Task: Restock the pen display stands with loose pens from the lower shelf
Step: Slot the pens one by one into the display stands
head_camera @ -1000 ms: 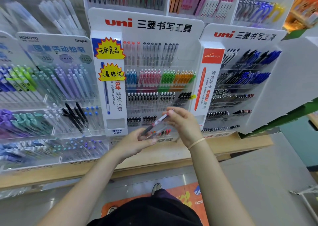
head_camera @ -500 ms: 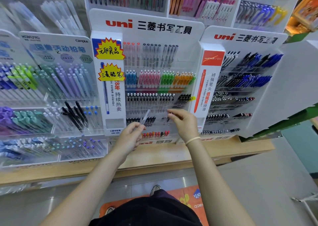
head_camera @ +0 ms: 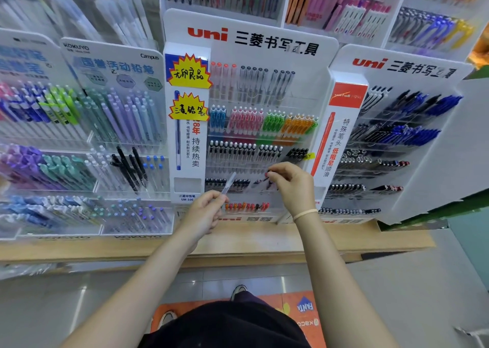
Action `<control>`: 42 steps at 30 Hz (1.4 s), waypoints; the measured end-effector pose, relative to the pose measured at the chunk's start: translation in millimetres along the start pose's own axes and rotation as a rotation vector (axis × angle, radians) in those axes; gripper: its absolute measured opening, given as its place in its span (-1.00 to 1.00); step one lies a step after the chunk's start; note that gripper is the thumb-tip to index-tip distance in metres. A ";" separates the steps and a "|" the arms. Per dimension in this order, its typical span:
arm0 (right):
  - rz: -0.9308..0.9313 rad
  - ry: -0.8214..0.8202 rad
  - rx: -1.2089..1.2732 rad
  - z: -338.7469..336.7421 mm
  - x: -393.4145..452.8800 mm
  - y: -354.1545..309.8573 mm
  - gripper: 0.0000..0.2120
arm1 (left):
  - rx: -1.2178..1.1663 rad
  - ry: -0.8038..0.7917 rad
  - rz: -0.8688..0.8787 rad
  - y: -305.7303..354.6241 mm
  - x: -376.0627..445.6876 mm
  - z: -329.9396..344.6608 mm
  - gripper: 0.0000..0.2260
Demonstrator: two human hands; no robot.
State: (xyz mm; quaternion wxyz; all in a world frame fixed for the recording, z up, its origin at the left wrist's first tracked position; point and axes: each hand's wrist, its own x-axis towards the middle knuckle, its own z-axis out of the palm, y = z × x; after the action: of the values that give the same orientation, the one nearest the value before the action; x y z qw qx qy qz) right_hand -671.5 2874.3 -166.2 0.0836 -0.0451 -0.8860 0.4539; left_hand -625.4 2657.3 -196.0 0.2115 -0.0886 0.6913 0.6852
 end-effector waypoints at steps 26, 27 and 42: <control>0.021 -0.170 -0.386 34.2 6.5 7.7 -0.85 | -0.124 -0.088 -0.014 1.7 0.3 -8.4 -0.74; 0.027 -0.164 -0.392 35.7 7.7 7.9 -0.85 | -0.130 -0.098 -0.015 2.2 -0.1 -9.5 -0.74; 0.168 -0.279 0.528 -6.7 0.8 -93.4 -0.81 | -0.253 -0.105 0.166 56.2 -9.7 -17.5 -0.91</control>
State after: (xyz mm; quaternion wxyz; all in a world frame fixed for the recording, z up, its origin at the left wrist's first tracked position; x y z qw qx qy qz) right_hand -671.4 2825.2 -86.5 -0.0680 -0.0320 -0.7335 0.6755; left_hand -642.9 2641.1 -141.3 0.1773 -0.0210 0.5924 0.7856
